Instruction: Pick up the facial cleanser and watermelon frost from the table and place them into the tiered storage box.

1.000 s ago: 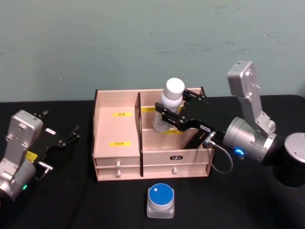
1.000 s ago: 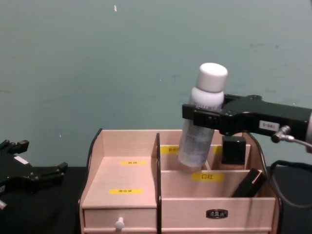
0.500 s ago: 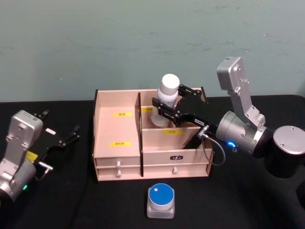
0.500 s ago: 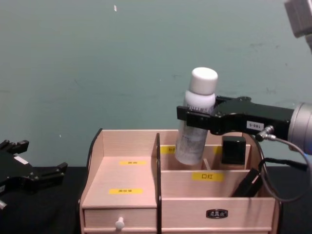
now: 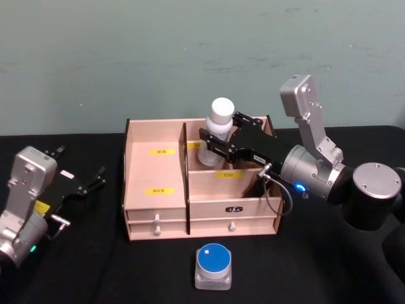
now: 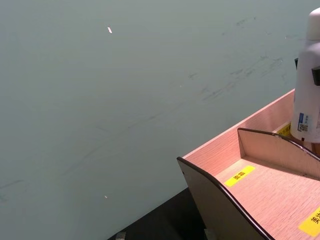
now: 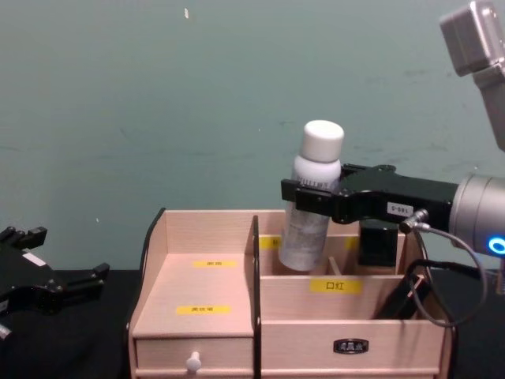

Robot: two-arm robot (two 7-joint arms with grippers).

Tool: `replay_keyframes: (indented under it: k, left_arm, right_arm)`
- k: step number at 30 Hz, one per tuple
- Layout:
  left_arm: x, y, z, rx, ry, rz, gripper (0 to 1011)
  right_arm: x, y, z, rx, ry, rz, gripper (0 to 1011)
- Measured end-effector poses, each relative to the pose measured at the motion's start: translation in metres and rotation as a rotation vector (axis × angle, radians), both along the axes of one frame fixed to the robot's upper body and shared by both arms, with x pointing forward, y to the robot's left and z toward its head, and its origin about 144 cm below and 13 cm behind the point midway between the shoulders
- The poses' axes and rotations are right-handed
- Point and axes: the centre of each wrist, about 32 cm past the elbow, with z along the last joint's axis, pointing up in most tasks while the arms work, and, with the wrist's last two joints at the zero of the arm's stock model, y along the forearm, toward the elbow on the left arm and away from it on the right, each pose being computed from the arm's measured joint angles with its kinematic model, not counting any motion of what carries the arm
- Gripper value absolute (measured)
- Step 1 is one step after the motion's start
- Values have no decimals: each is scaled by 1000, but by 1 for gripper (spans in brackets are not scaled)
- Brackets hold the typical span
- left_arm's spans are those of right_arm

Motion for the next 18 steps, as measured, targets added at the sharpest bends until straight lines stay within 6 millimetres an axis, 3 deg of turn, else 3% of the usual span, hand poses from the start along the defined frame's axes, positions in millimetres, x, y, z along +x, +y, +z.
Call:
replay_keyframes:
  k: [18]
  left_arm:
    - [0, 0, 0, 0, 0, 0, 1010]
  right_arm:
    - [8, 9, -8, -13, 36, 11, 602]
